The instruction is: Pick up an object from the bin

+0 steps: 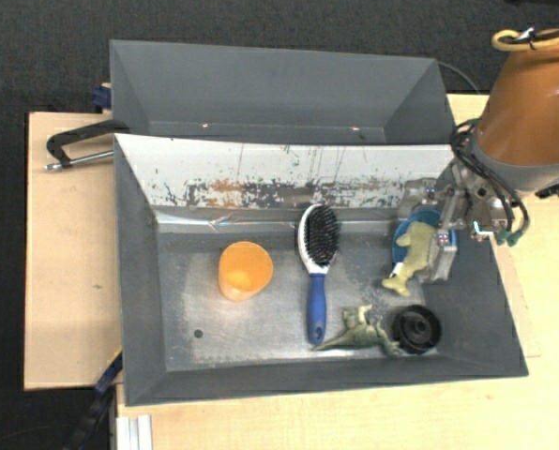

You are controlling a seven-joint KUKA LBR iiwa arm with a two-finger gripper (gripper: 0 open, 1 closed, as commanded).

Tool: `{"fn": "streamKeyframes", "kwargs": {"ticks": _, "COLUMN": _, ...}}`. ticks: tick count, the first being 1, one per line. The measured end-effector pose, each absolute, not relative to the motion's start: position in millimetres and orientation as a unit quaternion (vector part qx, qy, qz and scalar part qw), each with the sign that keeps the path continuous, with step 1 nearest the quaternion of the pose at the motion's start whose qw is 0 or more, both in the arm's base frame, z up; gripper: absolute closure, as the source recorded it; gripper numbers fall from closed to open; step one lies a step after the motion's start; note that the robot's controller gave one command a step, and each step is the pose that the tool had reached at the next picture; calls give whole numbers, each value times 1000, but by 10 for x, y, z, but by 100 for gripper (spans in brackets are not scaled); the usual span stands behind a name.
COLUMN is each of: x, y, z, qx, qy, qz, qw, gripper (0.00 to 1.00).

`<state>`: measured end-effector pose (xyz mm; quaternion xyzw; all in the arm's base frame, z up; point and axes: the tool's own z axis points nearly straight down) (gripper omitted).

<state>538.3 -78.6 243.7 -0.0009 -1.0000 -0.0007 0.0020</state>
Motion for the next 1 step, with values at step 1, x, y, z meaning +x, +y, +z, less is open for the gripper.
{"fn": "streamKeyframes", "kwargs": {"ticks": 1, "x": 5398, "y": -781, "z": 2474, "qx": 0, "qy": -1000, "qz": 0, "qw": -2, "gripper": 100}}
